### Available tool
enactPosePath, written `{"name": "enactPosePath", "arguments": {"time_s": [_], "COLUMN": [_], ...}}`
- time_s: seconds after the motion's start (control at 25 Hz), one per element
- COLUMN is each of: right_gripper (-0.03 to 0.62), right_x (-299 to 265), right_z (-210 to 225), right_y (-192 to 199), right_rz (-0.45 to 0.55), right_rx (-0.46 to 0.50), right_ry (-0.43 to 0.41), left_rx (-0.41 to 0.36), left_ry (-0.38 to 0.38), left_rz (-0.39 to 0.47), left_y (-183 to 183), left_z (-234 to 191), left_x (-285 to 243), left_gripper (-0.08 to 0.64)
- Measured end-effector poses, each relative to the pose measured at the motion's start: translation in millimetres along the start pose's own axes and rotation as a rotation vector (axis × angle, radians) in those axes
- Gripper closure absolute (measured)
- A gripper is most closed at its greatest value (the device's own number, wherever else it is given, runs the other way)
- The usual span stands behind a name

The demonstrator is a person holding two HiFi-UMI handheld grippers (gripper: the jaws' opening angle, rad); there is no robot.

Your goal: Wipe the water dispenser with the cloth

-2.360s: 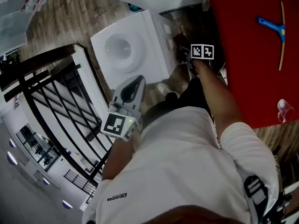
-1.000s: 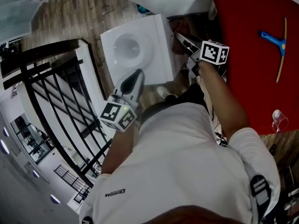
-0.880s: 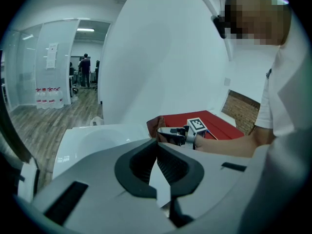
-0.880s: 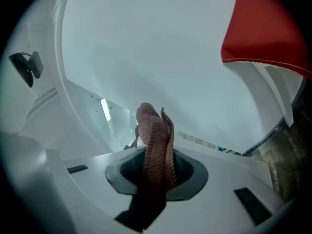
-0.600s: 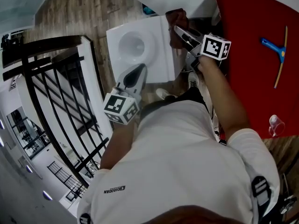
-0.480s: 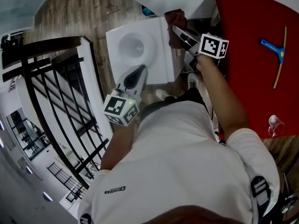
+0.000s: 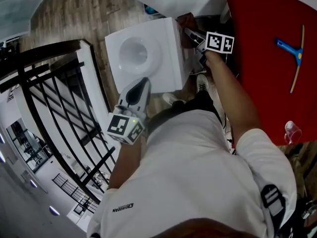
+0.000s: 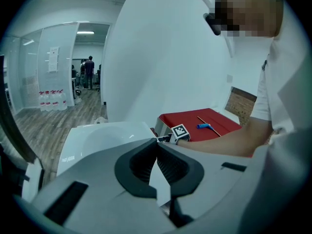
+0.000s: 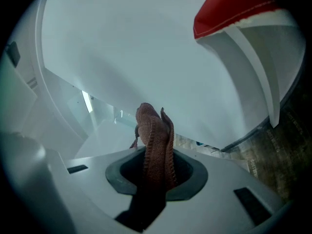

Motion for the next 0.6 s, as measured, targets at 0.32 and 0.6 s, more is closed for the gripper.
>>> {"name": "enactPosePath", "arguments": {"time_s": [0.32, 0.6], "right_gripper": [0.506, 0.506], "right_x": [-28, -48], "right_z": [74, 126], "right_y": [21, 44], "right_rz": [-0.1, -0.175], "right_rx": [-0.003, -0.044], "right_ry": [0.137, 0.218], "left_rx": [0.062, 0.061], "left_ry": [-0.022, -0.001], "left_rz": [-0.002, -0.021], "left_y": [5, 20], "left_z": [0, 5], "left_x": [9, 13], "left_gripper": [0.563, 0.563]}}
Point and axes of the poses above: the fingertips, and each gripper's own axes: x backward along the fingers, z to its right, y out of its underside, the point moved 6 cm from there along x, backward along the fingers, and after that the axes turned 9 degrees about -z, right-handed, at the moved point
